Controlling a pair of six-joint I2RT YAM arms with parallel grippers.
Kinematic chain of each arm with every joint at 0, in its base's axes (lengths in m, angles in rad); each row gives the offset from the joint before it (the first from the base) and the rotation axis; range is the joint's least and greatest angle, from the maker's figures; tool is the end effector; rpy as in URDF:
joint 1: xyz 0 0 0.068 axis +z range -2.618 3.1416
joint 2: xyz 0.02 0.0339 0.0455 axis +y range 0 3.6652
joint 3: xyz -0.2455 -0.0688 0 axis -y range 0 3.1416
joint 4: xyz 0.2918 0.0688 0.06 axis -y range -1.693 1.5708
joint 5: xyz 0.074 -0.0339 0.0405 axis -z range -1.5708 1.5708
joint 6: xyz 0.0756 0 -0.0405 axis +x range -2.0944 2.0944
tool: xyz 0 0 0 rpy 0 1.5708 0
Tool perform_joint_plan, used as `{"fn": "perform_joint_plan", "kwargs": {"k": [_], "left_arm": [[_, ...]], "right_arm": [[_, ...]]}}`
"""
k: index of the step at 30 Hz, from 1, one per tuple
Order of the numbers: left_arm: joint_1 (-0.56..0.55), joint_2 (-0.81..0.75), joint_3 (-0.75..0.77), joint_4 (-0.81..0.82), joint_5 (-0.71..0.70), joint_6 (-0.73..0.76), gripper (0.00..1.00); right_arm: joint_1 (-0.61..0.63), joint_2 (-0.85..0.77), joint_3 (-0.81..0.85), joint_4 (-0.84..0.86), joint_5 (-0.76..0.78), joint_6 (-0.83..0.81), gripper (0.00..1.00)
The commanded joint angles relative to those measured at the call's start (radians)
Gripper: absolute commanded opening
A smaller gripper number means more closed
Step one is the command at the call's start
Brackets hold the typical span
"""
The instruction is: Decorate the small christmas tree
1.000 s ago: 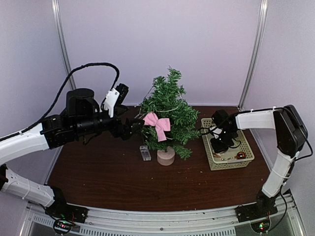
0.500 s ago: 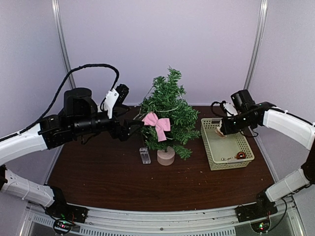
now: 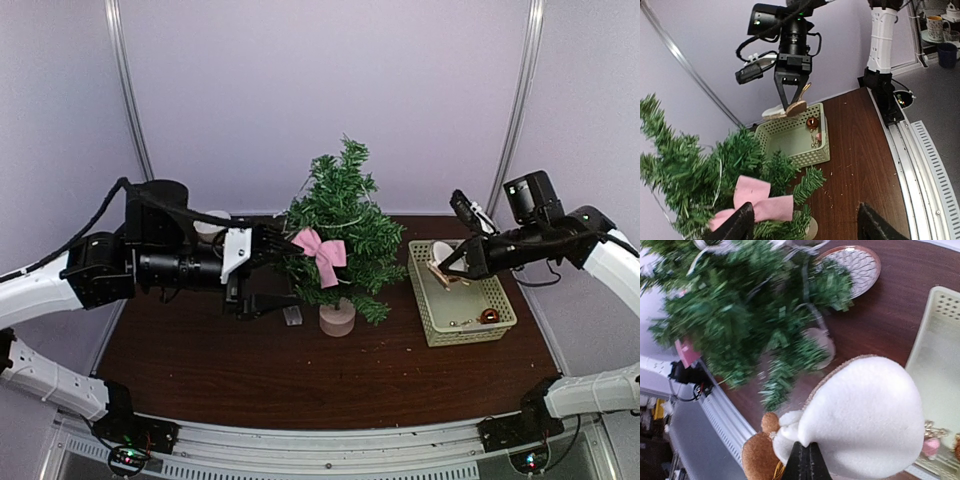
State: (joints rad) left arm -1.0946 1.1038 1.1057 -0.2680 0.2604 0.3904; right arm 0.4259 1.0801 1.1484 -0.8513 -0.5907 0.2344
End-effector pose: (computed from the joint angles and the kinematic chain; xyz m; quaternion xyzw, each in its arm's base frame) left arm 0.1399 -0.3138 0.3546 0.5908 0.5272 -0.3044 0.5294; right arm 0.2451 0.1574 0.3133 -0.1957 0.8687 0.3733 0.2602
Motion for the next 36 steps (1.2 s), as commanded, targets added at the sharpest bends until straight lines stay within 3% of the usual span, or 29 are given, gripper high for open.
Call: {"fn": "perform_joint_plan", "kwargs": {"k": [1, 8, 15, 26, 32, 36], "left_arm": [[-0.079, 0.092, 0.112, -0.037, 0.022, 0.155, 0.67], [-0.177, 0.267, 0.252, -0.069, -0.004, 0.217, 0.57], [-0.226, 0.381, 0.321, -0.058, -0.005, 0.230, 0.55], [-0.264, 0.465, 0.329, -0.029, 0.043, 0.215, 0.52], [-0.274, 0.486, 0.333, -0.025, 0.042, 0.208, 0.38], [-0.276, 0.487, 0.331, -0.015, 0.036, 0.192, 0.10]], "right_arm": [[0.110, -0.034, 0.041, -0.105, -0.149, 0.047, 0.00], [0.289, -0.026, 0.075, -0.145, -0.139, 0.100, 0.00], [0.450, 0.019, 0.070, -0.141, -0.131, 0.122, 0.00], [0.554, 0.079, 0.120, -0.101, -0.125, 0.136, 0.00], [0.565, 0.094, 0.137, -0.103, -0.127, 0.131, 0.00], [0.566, 0.099, 0.145, -0.099, -0.129, 0.125, 0.00]]}}
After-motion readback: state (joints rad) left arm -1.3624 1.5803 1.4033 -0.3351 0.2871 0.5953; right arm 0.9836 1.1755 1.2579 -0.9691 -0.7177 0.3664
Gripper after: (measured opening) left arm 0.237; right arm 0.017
